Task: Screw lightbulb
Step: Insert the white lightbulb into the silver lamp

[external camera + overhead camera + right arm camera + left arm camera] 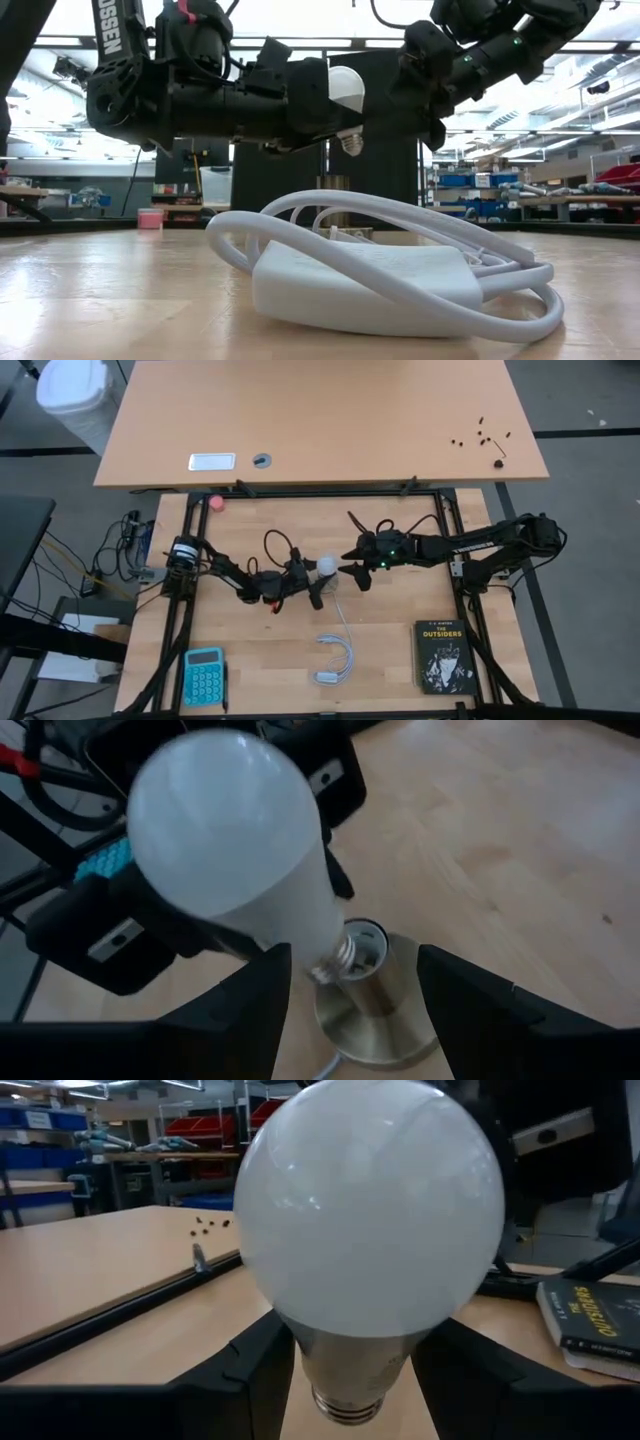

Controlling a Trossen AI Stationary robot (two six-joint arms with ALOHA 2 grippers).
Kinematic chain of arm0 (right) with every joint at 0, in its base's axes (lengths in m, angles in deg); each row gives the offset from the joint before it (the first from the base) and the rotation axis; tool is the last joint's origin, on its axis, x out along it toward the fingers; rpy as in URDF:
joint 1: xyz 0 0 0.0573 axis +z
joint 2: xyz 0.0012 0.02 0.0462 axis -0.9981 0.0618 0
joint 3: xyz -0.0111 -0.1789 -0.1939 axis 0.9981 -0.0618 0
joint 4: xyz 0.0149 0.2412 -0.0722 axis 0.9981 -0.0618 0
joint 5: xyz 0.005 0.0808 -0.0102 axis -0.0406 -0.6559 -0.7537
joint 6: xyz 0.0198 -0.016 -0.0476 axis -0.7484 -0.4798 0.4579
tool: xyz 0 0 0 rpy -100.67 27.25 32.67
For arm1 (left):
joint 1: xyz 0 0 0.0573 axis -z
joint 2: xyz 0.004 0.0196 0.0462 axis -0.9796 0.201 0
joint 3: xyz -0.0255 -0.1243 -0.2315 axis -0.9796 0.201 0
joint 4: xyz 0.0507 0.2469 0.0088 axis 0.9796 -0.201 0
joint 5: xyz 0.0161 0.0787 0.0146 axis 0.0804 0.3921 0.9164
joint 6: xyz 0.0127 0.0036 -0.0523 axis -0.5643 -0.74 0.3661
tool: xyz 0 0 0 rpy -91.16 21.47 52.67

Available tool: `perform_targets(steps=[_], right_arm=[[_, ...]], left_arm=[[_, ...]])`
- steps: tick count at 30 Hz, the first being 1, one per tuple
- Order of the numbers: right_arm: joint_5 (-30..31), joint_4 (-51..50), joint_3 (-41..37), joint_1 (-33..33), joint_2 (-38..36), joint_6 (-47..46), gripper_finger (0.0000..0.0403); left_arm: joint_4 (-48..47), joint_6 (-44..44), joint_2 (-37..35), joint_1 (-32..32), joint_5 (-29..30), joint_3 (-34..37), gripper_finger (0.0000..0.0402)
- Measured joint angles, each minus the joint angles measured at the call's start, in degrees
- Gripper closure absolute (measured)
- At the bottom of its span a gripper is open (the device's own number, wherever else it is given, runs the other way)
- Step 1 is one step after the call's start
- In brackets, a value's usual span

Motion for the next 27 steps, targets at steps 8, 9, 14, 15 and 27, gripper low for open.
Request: perform_targets(steps=[8, 9, 14, 15, 27], right_arm=[[1.5, -1.4, 0.0, -0.1, 0.0, 0.0, 0.0174], [1.5, -1.4, 0.0, -0.1, 0.0, 0.0, 0.0174], [1.5, -1.9, 0.0, -0.1, 0.0, 0.1, 0.0174], [1.5, -2.1, 0.0, -0.1, 0.0, 0.1, 0.0174], [1.5, -1.8, 0.0, -0.1, 0.0, 0.4, 0.0174]], left_arm=[[-5.9, 3.1, 0.0, 1.3, 3.9, 0.0, 0.0206], [-6.0, 3.0, 0.0, 1.7, 5.1, 0.0, 0.0206], [-4.8, 1.1, 0.0, 3.5, 13.1, 0.0, 0.0206], [-4.9, 1.3, 0.0, 3.7, 13.7, 0.0, 0.0206], [-13.3, 10.6, 0.0, 3.3, 14.2, 0.0, 0.0206]])
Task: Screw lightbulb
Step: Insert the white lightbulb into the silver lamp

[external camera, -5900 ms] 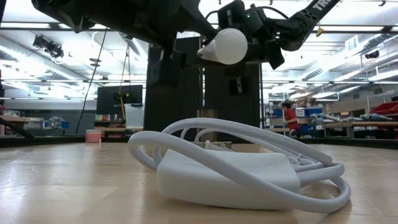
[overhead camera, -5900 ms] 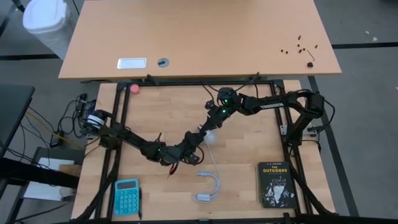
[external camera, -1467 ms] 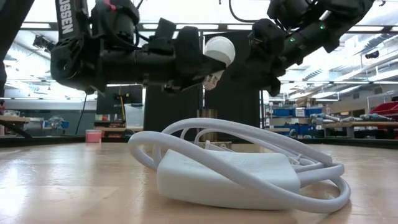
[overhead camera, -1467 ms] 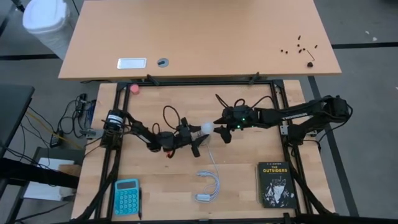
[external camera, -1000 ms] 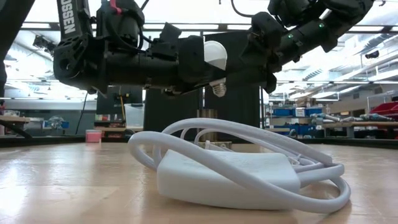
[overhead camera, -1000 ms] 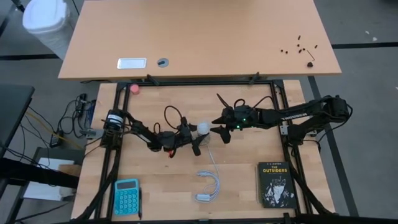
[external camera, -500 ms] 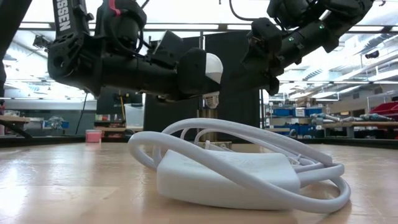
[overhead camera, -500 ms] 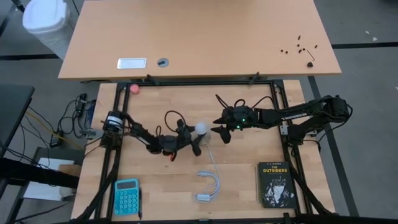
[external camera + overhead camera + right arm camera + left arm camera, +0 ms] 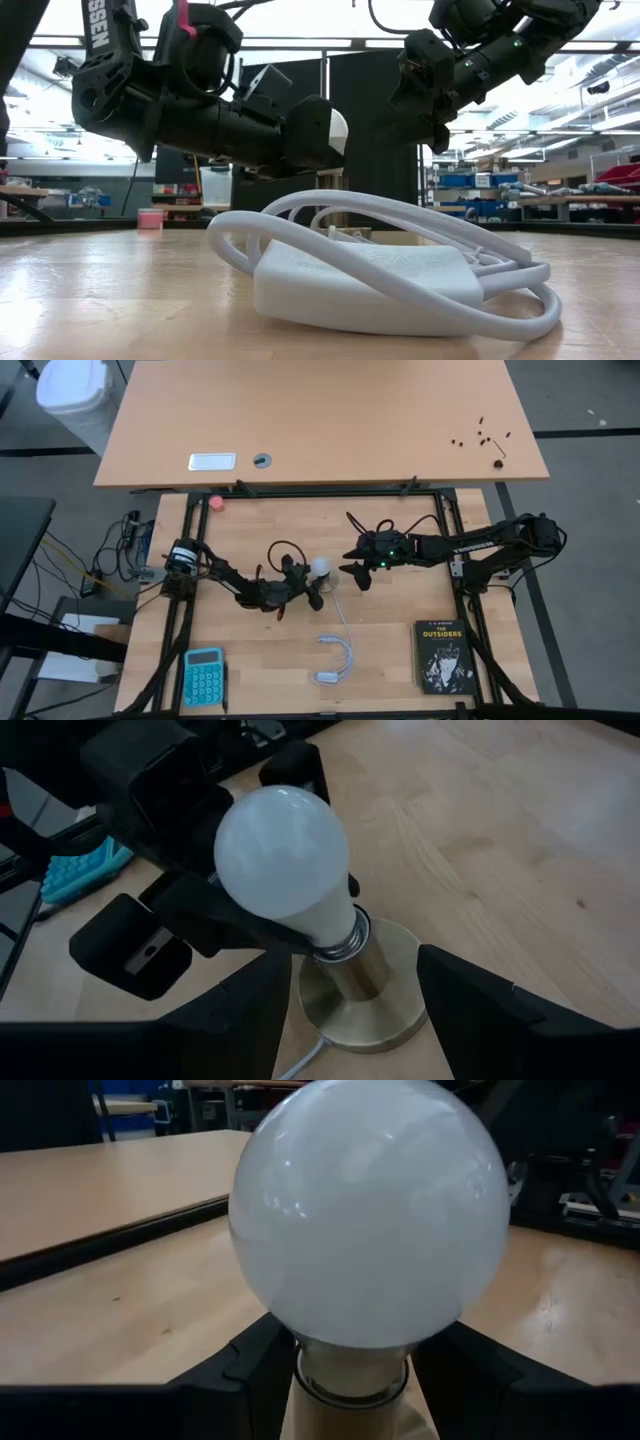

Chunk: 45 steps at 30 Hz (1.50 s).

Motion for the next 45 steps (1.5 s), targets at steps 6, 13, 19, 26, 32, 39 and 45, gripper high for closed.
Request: perform_targets(steps=[6, 13, 19, 26, 32, 39, 45], right_arm=[[0.0, 0.0, 0.0, 0.0, 0.0, 0.0, 0.0174], [0.0, 0.0, 0.0, 0.0, 0.0, 0.2, 0.0174], [0.0, 0.0, 0.0, 0.1, 0.0, 0.2, 0.0174], [0.0, 0.0, 0.0, 0.4, 0.0, 0.1, 0.0174], [0.0, 0.0, 0.0, 0.4, 0.0, -0.4, 0.0174], [-0.3, -1.3, 0.0, 0.7, 0.0, -0.4, 0.0174], [-1.1, -3.5, 0.0, 0.3, 0.0, -0.2, 0.0175]], left_arm=[[-0.4, -1.2, 0.0, 0.0, 0.0, 0.0, 0.0206], [2.0, -2.5, 0.0, 0.0, -1.3, 0.0, 0.0175], [2.1, -1.2, 0.0, -0.3, -1.1, 0.0, 0.0134], [4.6, -1.4, 0.0, -1.8, -1.8, 0.0, 0.0128], [1.3, -0.1, 0.0, -3.7, -7.0, -1.4, 0.0129], [-2.3, 0.2, 0.0, -5.1, -10.1, -2.9, 0.0129], [-2.9, 1.3, 0.0, -5.3, -12.0, -2.9, 0.0129]])
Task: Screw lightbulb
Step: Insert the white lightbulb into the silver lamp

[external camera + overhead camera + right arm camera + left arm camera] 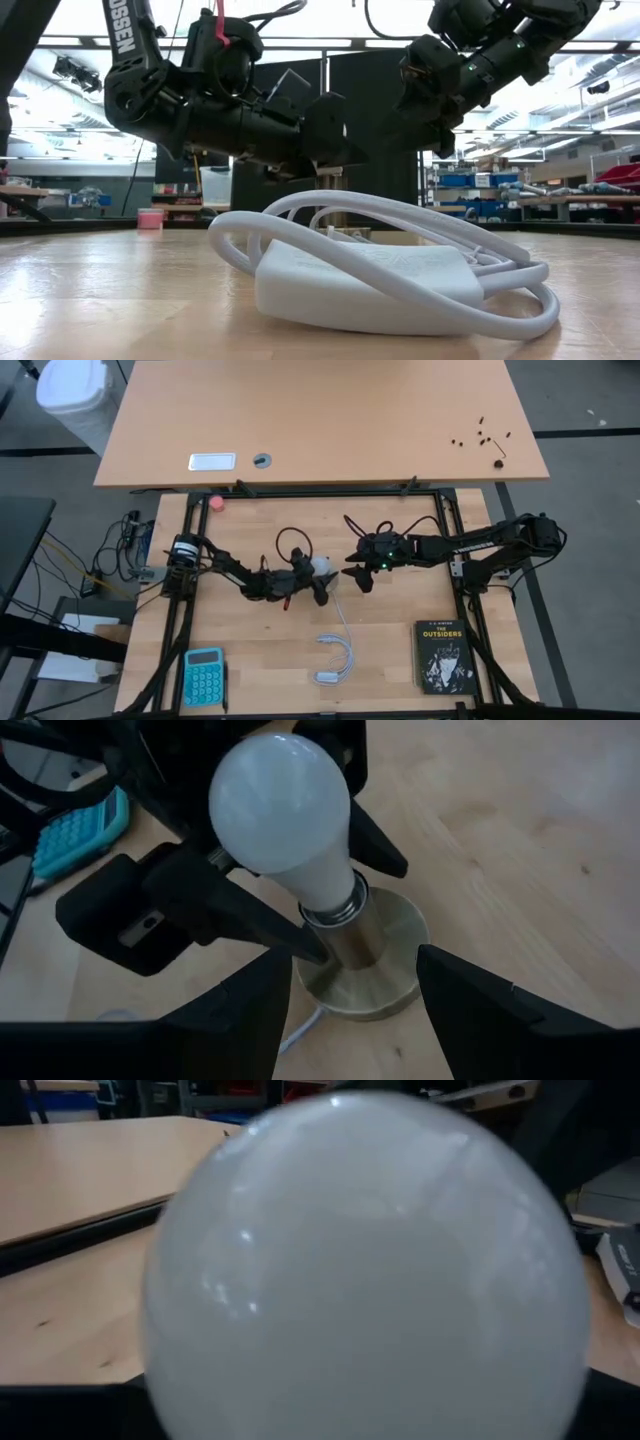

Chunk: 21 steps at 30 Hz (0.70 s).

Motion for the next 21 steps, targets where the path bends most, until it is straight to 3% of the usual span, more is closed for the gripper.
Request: perform_targets(steps=[21], right_arm=[[-0.4, 0.5, 0.0, 0.0, 0.0, 2.3, 0.0175]], left_arm=[[2.9, -7.2, -0.2, 1.2, 0.2, 0.1, 0.011]])
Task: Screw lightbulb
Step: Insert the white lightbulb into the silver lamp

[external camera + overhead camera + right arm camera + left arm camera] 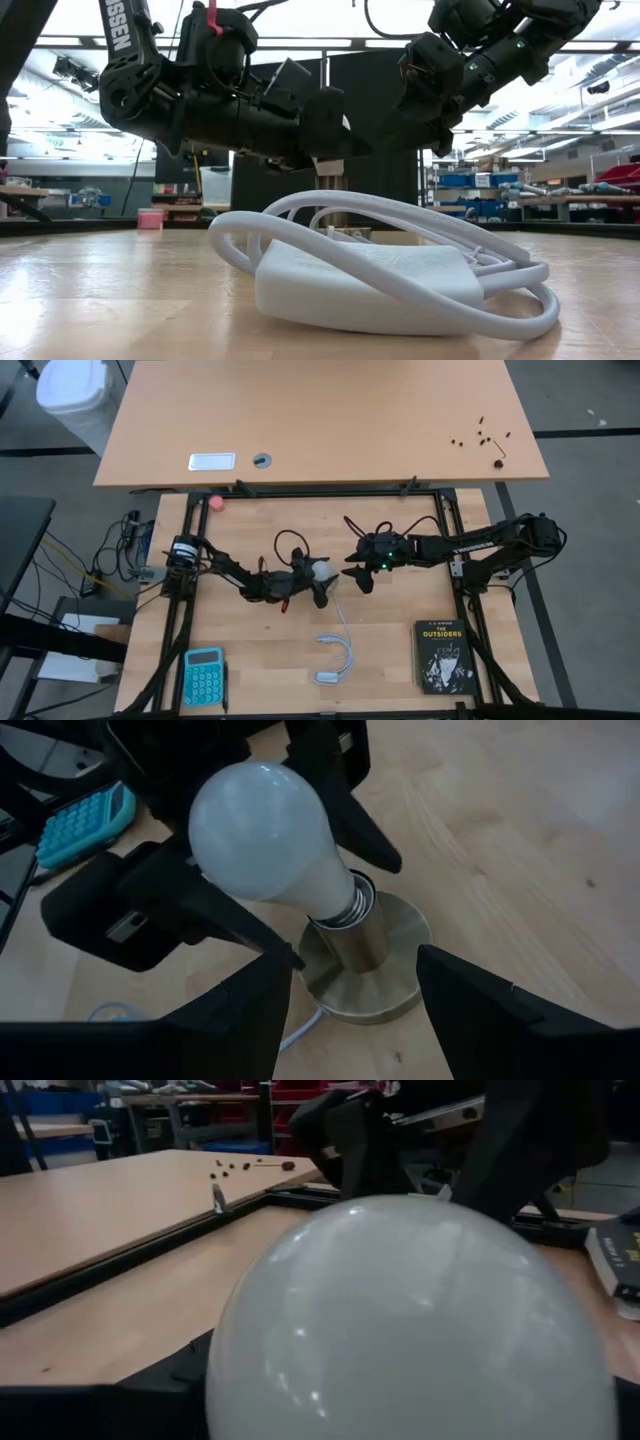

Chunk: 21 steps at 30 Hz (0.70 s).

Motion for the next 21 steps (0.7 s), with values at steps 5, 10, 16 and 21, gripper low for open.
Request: perform_targets(steps=[5, 10, 16, 21], right_arm=[[0.0, -0.1, 0.0, 0.0, 0.0, 0.0, 0.0175], [0.0, -0.2, 0.0, 0.0, 0.0, -0.3, 0.0175], [0.0, -0.2, 0.0, 0.0, 0.0, -0.3, 0.0175], [0.0, -0.2, 0.0, 0.0, 0.0, -0.2, 0.0175]], left_arm=[[0.2, -0.8, 0.0, 0.6, 1.7, 0.0, 0.0088], [0.3, -4.6, 0.0, 2.6, 7.6, 0.0, 0.0082], [-0.1, -5.1, -0.4, 4.7, 11.8, 0.2, 0.0082], [-1.2, -4.7, -0.4, 5.2, 13.9, 0.5, 0.0083]])
